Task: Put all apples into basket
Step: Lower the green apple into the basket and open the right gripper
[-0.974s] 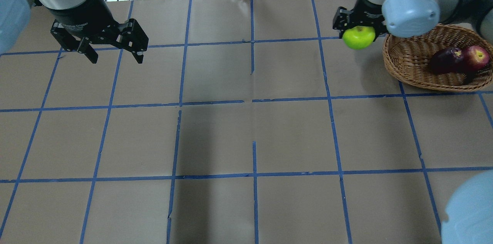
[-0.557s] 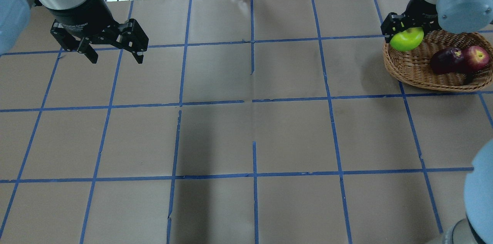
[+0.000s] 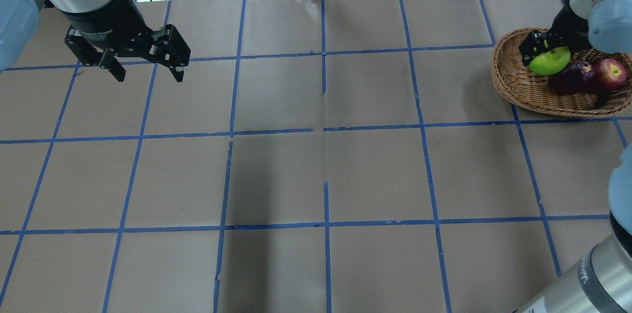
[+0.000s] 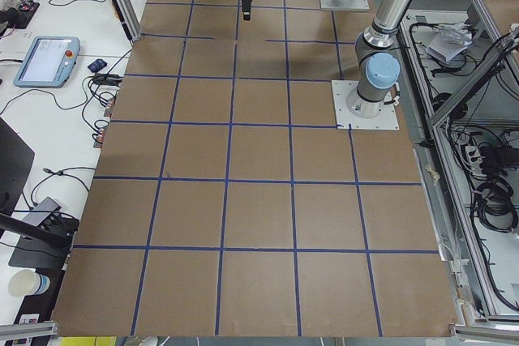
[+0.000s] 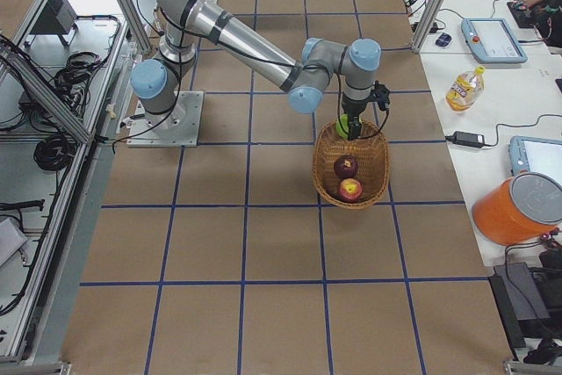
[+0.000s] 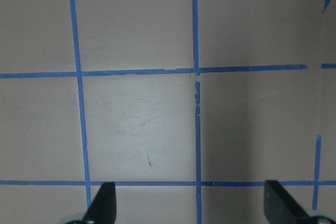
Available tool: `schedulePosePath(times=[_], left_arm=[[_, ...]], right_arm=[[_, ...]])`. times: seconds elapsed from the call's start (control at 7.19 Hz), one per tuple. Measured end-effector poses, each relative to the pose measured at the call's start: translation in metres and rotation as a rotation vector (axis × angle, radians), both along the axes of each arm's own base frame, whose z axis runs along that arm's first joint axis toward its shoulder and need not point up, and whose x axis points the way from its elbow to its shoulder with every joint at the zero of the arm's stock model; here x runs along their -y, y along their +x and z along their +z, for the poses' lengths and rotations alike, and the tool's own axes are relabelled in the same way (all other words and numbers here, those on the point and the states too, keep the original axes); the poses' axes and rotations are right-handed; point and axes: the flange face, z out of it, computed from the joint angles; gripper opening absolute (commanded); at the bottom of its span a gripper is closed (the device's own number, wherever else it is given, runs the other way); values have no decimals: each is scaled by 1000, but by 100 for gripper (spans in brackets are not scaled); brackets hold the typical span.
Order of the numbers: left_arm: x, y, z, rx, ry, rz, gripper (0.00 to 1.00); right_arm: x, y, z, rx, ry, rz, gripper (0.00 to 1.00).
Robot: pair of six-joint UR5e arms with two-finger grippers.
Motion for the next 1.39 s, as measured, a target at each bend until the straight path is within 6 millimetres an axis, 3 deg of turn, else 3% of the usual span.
schedulePosePath(times=[0.14, 0.28, 0.42, 1.11, 1.25, 1.39], left_arm=[[0, 0, 0, 0, 0, 0, 100], [0, 0, 0, 0, -1, 0, 100], [0, 0, 0, 0, -1, 0, 100], [0, 0, 1, 2, -1, -1, 100], [0, 0, 1, 2, -2, -1, 100], [0, 0, 1, 2, -2, -1, 100]], right_arm=[[2, -2, -14, 9, 19, -5, 33], [4, -3, -29, 19, 38, -12, 85], [5, -4, -38, 24, 50, -15, 100], [3, -4, -37, 19, 67, -9, 100], [-1, -2, -25, 20, 68, -11, 100], [-9, 3, -1, 25, 72, -12, 100]])
